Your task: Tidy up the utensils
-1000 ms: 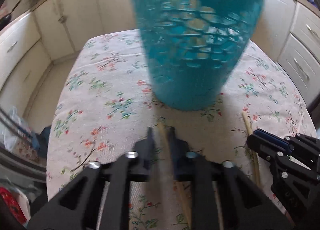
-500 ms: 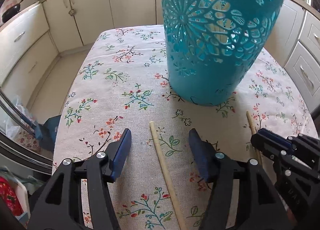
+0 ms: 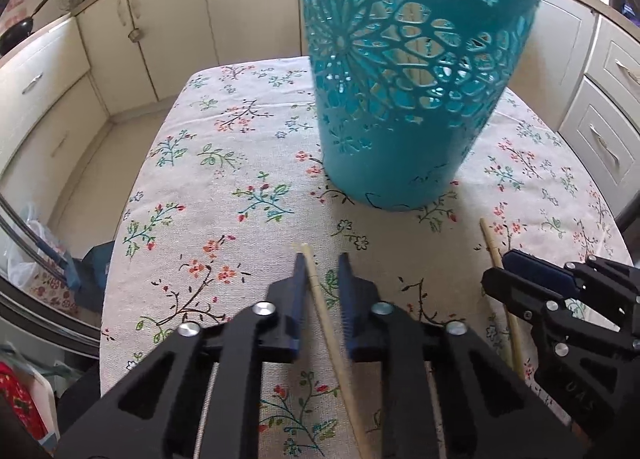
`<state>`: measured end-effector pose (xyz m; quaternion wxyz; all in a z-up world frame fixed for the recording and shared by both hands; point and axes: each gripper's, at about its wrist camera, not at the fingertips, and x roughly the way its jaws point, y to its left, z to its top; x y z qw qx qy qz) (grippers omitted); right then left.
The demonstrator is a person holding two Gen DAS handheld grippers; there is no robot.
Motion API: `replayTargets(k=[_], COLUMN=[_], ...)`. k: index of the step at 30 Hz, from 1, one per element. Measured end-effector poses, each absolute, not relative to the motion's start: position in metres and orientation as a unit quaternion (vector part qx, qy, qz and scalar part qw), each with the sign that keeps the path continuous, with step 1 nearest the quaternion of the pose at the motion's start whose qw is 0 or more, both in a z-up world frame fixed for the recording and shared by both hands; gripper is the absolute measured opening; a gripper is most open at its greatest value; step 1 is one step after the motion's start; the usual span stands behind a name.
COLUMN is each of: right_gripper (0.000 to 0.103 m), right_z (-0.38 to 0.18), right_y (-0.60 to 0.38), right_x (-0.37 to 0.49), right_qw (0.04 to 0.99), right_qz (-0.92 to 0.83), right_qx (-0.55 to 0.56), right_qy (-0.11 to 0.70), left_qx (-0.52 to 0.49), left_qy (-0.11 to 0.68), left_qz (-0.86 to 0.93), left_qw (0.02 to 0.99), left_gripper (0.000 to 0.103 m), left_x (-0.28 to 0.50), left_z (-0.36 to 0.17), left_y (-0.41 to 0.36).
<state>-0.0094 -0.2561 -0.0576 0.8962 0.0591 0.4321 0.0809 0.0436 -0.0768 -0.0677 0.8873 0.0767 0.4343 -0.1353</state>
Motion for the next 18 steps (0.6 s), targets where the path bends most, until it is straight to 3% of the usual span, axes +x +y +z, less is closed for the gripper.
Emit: replayTargets(k=[18], right_gripper=[0.025], right_z=[-0.0573], right_y=[-0.2559], right_x=[-0.0101], right_qw=[0.896], right_qz=[0.087], right_qx=[0.059], right_qy=[0.432], left_qx=[0.076], left_qy=[0.435], left_qz=[-0.14], left_qw=[0.886], left_gripper=[0.007], left_x=[0.0427], left_z=[-0.0687], left_y=[-0.0754])
